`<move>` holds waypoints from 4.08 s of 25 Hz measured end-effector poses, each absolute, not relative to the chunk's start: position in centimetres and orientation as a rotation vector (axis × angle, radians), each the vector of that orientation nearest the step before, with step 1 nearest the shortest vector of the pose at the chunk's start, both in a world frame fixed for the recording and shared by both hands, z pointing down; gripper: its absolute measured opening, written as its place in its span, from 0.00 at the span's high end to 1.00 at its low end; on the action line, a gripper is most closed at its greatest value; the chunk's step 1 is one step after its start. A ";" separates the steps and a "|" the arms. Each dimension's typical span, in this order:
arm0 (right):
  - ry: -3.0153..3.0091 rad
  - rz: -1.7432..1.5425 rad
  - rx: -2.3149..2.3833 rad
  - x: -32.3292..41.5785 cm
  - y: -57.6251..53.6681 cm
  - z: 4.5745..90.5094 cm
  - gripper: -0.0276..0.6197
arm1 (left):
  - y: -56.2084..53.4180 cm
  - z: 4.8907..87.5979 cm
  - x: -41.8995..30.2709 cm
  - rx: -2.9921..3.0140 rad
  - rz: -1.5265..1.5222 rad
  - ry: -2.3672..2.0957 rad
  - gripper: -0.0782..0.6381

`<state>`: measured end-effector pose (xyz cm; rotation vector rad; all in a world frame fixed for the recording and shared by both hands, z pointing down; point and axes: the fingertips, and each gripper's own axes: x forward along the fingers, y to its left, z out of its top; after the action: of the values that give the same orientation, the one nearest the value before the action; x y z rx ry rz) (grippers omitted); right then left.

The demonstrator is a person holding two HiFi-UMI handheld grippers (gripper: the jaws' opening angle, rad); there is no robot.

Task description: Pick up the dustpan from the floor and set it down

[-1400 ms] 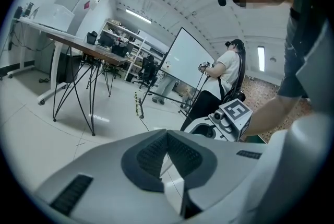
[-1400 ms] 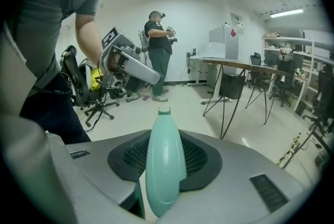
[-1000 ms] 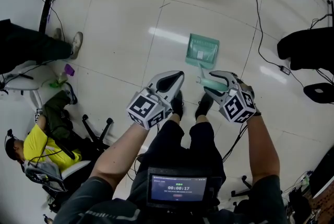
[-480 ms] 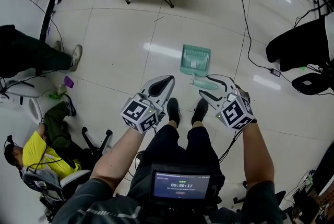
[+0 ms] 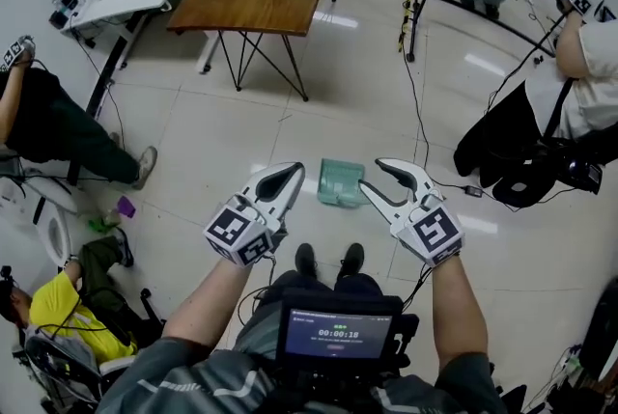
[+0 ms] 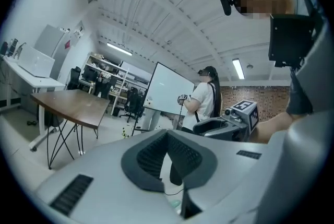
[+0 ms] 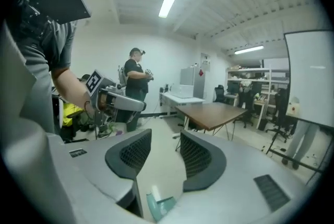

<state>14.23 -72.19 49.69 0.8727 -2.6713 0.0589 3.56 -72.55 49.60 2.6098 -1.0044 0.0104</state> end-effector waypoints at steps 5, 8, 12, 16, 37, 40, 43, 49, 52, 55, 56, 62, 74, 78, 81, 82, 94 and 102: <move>-2.765 0.040 1.025 14.6 -68.9 38.2 0.80 | -69.0 40.3 2.3 2.618 -0.072 -1.036 0.87; -2.795 0.000 1.072 14.9 -67.0 33.5 0.80 | -67.2 35.4 2.3 2.645 -0.080 -1.070 0.87; -2.808 -0.007 1.169 15.9 -65.2 30.0 0.92 | -65.0 31.7 3.5 2.719 -0.101 -1.028 0.87; -2.803 -0.002 1.211 17.4 -64.1 28.7 0.93 | -63.6 30.1 5.2 2.748 -0.118 -1.005 0.87; -2.797 -0.002 1.227 20.8 -64.5 26.5 0.93 | -63.4 28.6 7.7 2.722 -0.113 -1.127 0.87; -2.805 0.015 1.215 21.8 -65.0 26.8 0.93 | -63.7 29.0 8.3 2.706 -0.098 -1.152 0.87; -2.820 0.037 1.203 23.1 -65.4 27.7 0.93 | -64.0 29.9 9.3 2.695 -0.078 -1.171 0.87; -2.821 0.040 1.189 24.6 -65.6 28.6 0.93 | -63.8 30.8 10.6 2.679 -0.065 -1.190 0.87; -2.832 0.030 1.182 24.9 -65.2 28.4 0.93 | -63.5 31.0 11.0 2.679 -0.064 -1.194 0.87; -2.836 0.015 1.177 24.8 -65.2 27.8 0.93 | -63.5 30.5 11.0 2.683 -0.067 -1.195 0.87; -2.835 0.010 1.177 24.7 -65.0 27.7 0.93 | -63.4 30.4 10.8 2.686 -0.071 -1.194 0.87; -2.836 0.001 1.179 25.2 -64.9 27.2 0.93 | -63.6 30.3 11.0 2.674 -0.072 -1.203 0.87; -2.895 0.059 1.089 26.9 -63.3 32.1 0.93 | -60.3 34.3 11.8 2.619 -0.027 -1.309 0.87; -2.879 0.085 1.083 24.3 -59.5 33.5 0.93 | -56.2 35.2 8.8 2.577 -0.048 -1.306 0.87; -2.872 0.075 1.118 21.1 -55.4 33.3 0.93 | -52.1 34.9 5.5 2.621 -0.037 -1.293 0.87; -2.867 0.068 1.127 19.6 -53.6 33.2 0.93 | -50.3 34.8 4.2 2.629 -0.043 -1.277 0.87; -2.773 0.022 1.322 -0.7 -26.7 32.7 0.93 | -24.1 33.7 -16.9 2.680 -0.175 -1.110 0.87; -2.670 -0.006 1.448 -5.7 -13.1 30.9 0.93 | -13.1 33.3 -21.3 2.735 -0.189 -0.937 0.87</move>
<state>-5.74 -13.11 30.93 1.4478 -2.6700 -0.0062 -21.30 -13.09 33.32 2.7347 -0.9368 -0.1892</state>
